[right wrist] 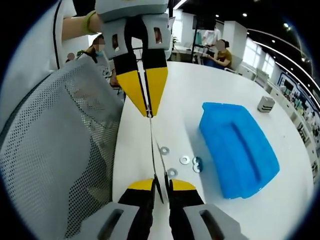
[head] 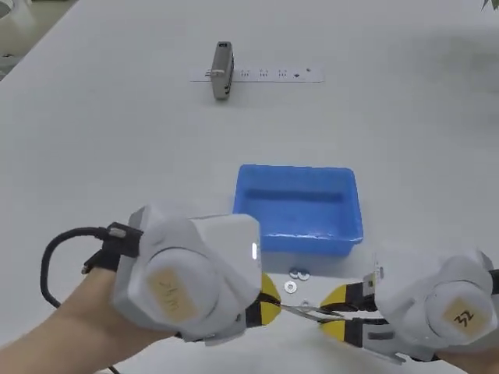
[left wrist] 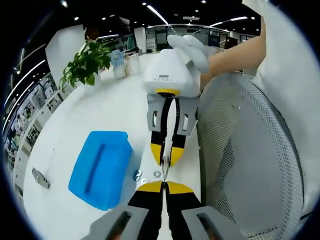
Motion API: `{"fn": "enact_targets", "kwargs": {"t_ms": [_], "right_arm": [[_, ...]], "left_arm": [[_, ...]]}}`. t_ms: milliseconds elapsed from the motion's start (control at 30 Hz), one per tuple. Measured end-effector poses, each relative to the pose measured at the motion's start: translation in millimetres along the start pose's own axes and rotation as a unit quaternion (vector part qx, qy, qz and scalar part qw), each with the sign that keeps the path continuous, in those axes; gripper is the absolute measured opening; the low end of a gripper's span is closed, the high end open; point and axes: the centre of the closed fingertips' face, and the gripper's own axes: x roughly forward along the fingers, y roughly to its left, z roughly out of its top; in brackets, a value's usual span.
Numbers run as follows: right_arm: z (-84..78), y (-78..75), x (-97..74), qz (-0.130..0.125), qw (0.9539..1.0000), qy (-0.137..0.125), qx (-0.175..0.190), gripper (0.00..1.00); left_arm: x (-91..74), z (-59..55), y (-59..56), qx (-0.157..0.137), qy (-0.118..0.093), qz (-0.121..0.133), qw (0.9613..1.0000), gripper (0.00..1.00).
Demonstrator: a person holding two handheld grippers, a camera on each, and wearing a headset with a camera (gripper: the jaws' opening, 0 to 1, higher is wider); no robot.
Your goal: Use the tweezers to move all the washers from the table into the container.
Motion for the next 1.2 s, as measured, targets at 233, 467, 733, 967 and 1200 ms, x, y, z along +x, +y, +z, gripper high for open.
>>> {"fn": "enact_targets", "kwargs": {"t_ms": [233, 467, 733, 967, 1200], "right_arm": [[18.7, 9.6, 8.7, 0.026, 0.9993, -0.025, -0.012, 0.07], [35.2, 11.4, 18.3, 0.031, 0.9981, -0.034, -0.040, 0.06], [53.3, 2.9, 21.7, 0.016, 0.9973, -0.065, -0.031, 0.06], [56.5, 0.6, 30.8, 0.023, 0.9967, -0.077, -0.016, 0.06], [54.3, -0.3, 33.0, 0.028, 0.9964, -0.080, 0.001, 0.07]], "left_arm": [[-13.2, 10.7, -4.2, 0.017, 0.011, -0.012, 0.9997, 0.00], [-21.2, 12.1, -2.2, 0.024, 0.023, -0.014, 0.9994, 0.00], [-32.6, 12.7, 5.6, 0.030, 0.029, 0.000, 0.9991, 0.00], [-30.7, 8.3, 10.8, 0.032, 0.039, 0.000, 0.9987, 0.00], [-23.7, 5.0, 13.1, 0.029, 0.047, -0.013, 0.9984, 0.00]]}}
